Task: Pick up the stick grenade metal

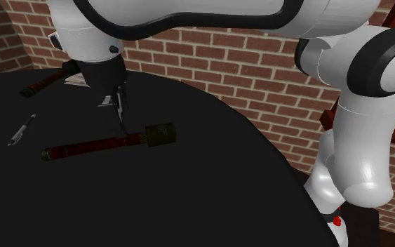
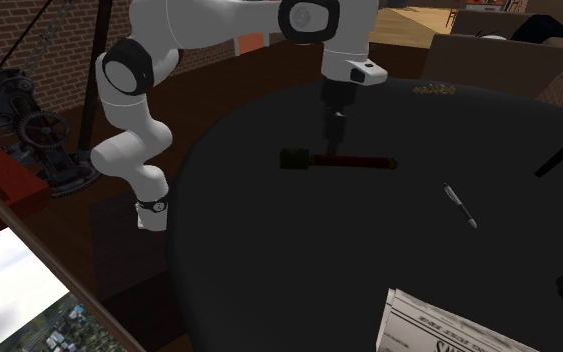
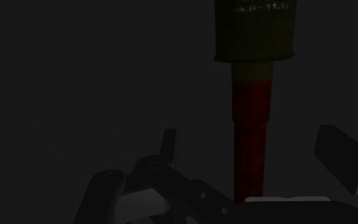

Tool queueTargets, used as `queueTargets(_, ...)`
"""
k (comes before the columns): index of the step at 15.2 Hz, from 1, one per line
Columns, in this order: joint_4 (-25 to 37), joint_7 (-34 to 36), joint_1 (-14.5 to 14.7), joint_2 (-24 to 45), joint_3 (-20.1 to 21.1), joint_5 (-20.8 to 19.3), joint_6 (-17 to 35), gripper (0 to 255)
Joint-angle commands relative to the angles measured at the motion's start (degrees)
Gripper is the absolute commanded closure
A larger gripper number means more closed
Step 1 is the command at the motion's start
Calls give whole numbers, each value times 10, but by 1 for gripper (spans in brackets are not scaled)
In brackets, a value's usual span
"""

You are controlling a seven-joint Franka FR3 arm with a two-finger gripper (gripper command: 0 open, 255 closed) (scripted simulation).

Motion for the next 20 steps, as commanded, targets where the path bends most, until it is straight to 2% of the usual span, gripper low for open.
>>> queueTargets(1, 48, 0, 21, 36, 7, -18, -15, 0)
queueTargets(8, -36, 4, 9, 15, 5, -10, 50, 0)
queueTargets(10, -43, 5, 8, 14, 5, -9, 55, 0)
queueTargets(11, -41, 4, 8, 15, 5, -10, 54, 255)
queueTargets(20, -43, 5, 8, 14, 5, -9, 55, 255)
